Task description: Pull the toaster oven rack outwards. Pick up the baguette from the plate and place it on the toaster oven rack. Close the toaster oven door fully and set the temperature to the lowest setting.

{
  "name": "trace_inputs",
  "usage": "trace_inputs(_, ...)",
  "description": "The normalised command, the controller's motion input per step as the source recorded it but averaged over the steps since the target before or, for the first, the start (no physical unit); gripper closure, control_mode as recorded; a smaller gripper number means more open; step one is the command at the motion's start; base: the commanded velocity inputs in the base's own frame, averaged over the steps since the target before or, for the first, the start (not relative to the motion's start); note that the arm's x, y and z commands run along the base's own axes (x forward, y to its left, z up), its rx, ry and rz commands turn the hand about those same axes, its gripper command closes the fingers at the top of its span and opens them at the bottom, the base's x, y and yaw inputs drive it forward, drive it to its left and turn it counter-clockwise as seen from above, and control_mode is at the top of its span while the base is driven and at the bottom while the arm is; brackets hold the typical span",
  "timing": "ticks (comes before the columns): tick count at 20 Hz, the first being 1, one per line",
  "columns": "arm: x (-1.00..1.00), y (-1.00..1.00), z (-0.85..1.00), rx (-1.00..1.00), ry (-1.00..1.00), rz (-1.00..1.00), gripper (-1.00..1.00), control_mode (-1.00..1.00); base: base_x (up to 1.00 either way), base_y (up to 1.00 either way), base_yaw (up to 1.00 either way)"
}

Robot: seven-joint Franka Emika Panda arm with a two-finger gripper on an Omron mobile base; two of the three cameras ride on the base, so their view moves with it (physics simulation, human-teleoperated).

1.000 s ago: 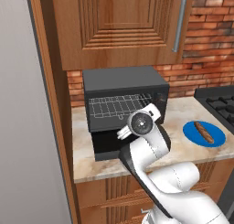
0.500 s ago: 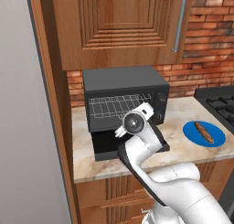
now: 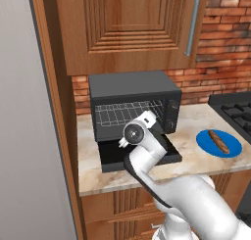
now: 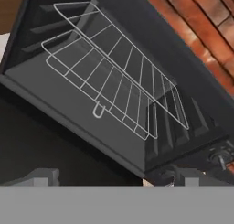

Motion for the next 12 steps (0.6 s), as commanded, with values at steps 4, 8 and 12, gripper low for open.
trace_inputs(4,0.41,0.14,-0.22,-0.04,0.0,0.0,-1.0,-1.0,0.0,0.0,0.0)
trace_inputs(8,0.43,0.12,-0.15,-0.02,0.0,0.0,-1.0,-1.0,0.0,0.0,0.0)
trace_inputs(12,0.42,0.1,-0.08,-0.01,0.0,0.0,-1.0,-1.0,0.0,0.0,0.0)
